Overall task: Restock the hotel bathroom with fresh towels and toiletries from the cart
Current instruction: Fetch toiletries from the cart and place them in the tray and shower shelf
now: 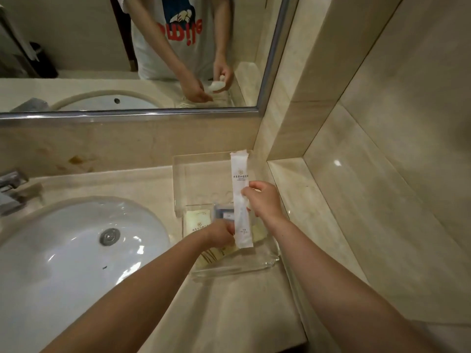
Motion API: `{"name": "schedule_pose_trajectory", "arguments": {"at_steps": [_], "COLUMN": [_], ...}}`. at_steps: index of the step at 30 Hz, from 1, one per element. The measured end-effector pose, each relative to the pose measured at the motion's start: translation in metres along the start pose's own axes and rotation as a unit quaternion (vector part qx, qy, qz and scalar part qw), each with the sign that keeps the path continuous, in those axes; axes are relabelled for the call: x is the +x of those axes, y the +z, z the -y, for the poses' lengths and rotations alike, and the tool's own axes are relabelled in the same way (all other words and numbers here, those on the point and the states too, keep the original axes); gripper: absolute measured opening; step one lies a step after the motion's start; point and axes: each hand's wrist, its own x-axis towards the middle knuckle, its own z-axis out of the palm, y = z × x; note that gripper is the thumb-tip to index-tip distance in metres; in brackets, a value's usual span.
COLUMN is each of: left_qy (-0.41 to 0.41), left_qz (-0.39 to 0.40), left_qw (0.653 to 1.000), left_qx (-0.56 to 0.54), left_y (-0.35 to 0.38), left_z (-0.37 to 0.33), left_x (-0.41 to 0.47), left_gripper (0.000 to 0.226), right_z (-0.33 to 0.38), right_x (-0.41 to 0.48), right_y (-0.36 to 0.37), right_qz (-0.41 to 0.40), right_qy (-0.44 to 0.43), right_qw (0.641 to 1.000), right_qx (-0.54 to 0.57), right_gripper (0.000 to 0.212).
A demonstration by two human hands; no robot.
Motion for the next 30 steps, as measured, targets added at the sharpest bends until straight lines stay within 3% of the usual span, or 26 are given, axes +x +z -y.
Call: {"name": "schedule_pose_trajectory", "arguments": {"at_steps": [3,5,12,17,22,26,28,30], "left_qy": [-0.009,-0.002,0.02,-0.037,-0.009,0.003,0.002,-0.018], "left_qz": [0.018,0.002,-0.07,-0.164,-0.311,-0.358,-0.357,-0.338], "left_qw": [0.997,0.998,0.988,0.93,0.889,0.859,0.874,0.9], "left_qx": [0.08,0.059,-0.136,-0.328,-0.337,-0.365,-0.328,-0.275], "left_y": [0.005,0.006,-0.006,-0.015,-0.021,-0.022,-0.019,-0.014], "left_z": [0.002,0.004,0.009,0.003,0.007,0.008,0.015,0.026], "left_x": [0.002,0.0,-0.011,-0.023,-0.031,-0.049,-0.052,-0.053], "left_gripper": [0.024,0.029,0.024,0.034,0.035,0.047,0.039,0.028], "right_z": [-0.01,-0.013,-0.02,-0.018,-0.017,-0.02,-0.023,-0.025], "right_x": [0.001,0.001,0.002,0.0,-0.003,-0.006,-0.008,-0.011], "right_y": [0.0,0.0,0.003,0.006,0.021,0.036,0.043,0.046], "right_qz": [0.015,0.021,0.035,0.079,0.152,0.214,0.237,0.256], "right_qy": [0.014,0.016,0.021,-0.01,-0.041,-0.048,-0.047,-0.051], "right_qw": [1.0,1.0,0.998,0.99,0.948,0.896,0.876,0.854], "right_qx": [-0.01,-0.015,-0.037,-0.117,-0.275,-0.386,-0.416,-0.449], "right_gripper": [0.014,0.017,0.012,0.012,0.012,0.02,0.027,0.02]}}
